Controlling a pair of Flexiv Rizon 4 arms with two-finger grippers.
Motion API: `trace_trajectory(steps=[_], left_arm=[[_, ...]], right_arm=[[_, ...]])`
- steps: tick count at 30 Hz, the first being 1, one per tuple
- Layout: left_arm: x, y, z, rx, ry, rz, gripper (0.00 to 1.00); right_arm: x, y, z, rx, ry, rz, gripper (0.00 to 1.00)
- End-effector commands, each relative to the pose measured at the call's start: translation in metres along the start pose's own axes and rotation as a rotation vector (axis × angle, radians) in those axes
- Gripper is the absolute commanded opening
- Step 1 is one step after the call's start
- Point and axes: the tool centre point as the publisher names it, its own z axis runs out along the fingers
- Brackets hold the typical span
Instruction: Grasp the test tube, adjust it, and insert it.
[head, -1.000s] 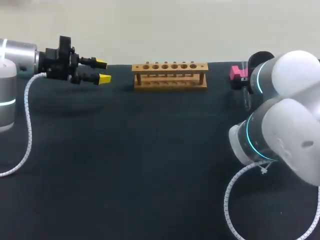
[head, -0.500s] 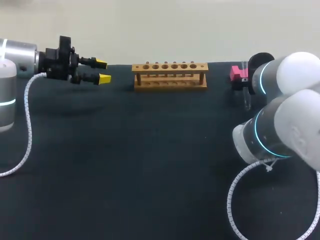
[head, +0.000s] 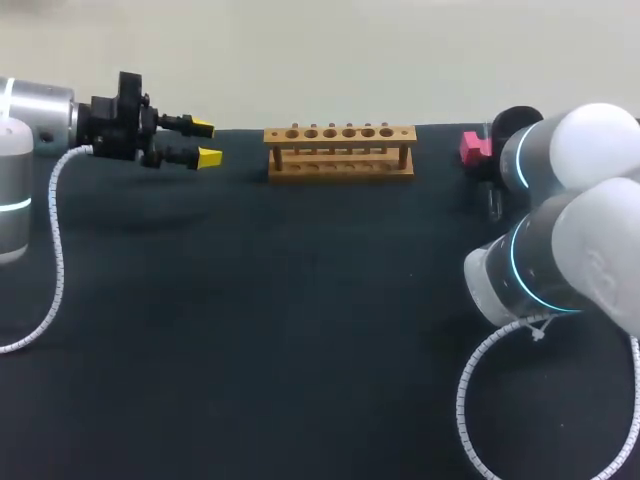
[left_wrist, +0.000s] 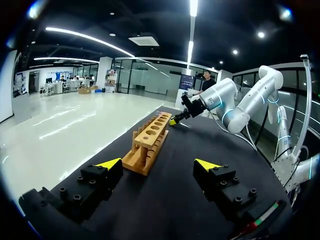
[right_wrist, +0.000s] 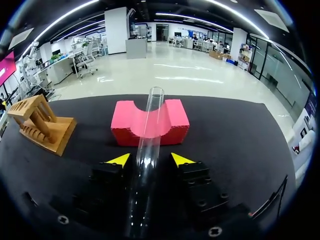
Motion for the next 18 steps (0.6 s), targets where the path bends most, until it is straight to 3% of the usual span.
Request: trace_trajectory(steps=[1,2,4,6,9,18], left_arm=[[0.001,-0.002,0.000,-0.006,-0.004,0.003,1.00],[0.001,-0.002,0.000,-0.006,-0.004,0.003,1.00],[0.001,-0.002,0.000,-0.006,-0.004,0.003,1.00],[0.001,-0.002,0.000,-0.006,-0.004,0.003,1.00],[0.001,-0.002,0.000,-0.006,-0.004,0.003,1.00],[0.001,-0.002,0.000,-0.006,-0.004,0.003,1.00]], right_arm=[[-0.001,0.001,0.003,-0.005,0.008,0.000,0.44],[-0.001,0.001,0.003,-0.005,0.009,0.001,0.42],[0.000,0.001,0.003,-0.002,0.011,0.002,0.27],[0.000,0.000,0.003,0.000,0.011,0.004,0.21],[-0.001,0.000,0.002,0.005,0.010,0.004,0.00],[-0.002,-0.001,-0.012,0.042,0.006,0.039,0.00]])
